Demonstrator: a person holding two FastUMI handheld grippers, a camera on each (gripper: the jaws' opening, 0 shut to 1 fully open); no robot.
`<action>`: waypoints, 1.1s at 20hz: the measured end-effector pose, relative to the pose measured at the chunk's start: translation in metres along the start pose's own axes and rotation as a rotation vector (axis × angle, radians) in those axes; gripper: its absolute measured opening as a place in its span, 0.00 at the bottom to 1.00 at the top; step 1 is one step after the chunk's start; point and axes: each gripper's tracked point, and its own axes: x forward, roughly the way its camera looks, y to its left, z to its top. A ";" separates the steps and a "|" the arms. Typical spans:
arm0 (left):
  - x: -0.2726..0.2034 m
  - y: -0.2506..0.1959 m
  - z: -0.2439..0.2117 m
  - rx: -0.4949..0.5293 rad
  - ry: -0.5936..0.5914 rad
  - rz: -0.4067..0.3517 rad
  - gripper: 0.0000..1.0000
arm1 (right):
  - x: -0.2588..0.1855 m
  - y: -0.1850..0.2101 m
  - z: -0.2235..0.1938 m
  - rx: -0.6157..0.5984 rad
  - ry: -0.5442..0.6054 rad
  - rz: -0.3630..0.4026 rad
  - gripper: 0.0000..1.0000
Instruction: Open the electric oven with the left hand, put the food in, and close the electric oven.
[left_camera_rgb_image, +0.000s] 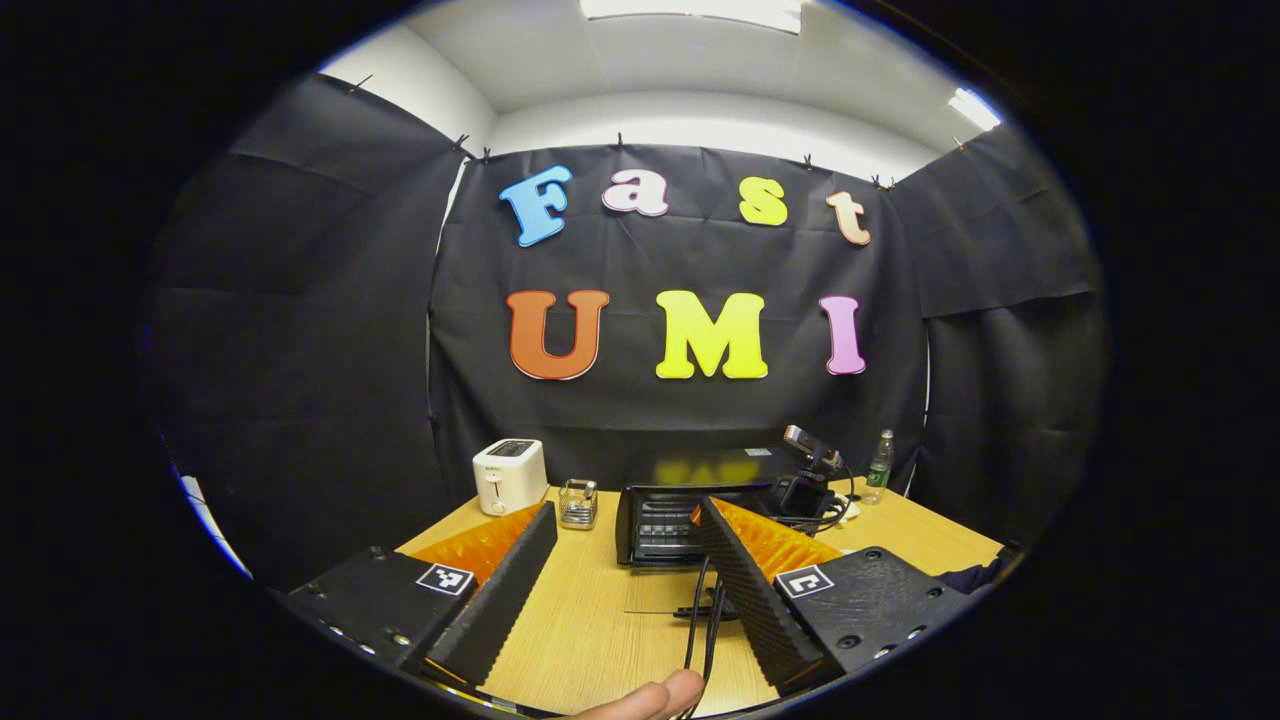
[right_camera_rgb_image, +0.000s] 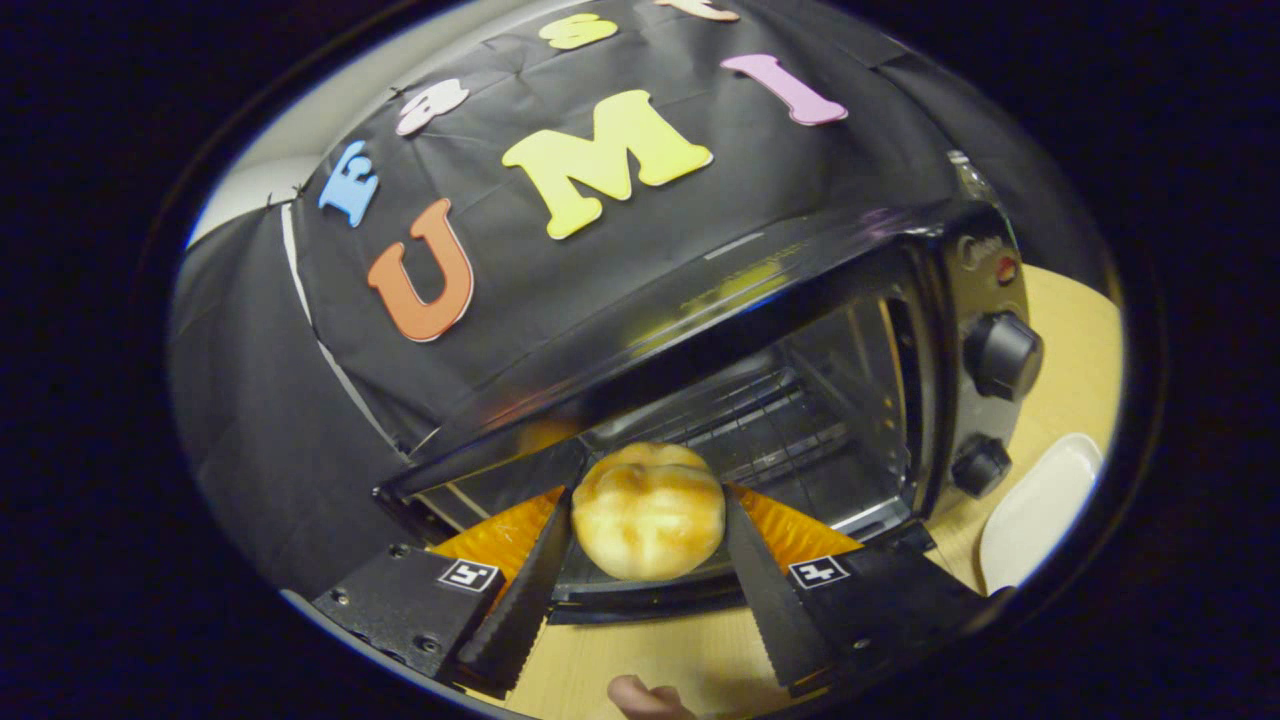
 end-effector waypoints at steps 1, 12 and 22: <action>-0.001 0.002 -0.001 0.001 0.002 0.003 0.94 | 0.009 -0.001 0.002 -0.020 -0.007 -0.005 0.90; 0.017 0.006 -0.020 -0.020 0.041 -0.008 0.94 | 0.055 -0.017 0.022 -0.175 -0.078 -0.037 0.90; 0.012 -0.014 -0.027 -0.018 0.061 -0.033 0.94 | 0.003 -0.022 0.011 -0.180 -0.008 -0.002 0.96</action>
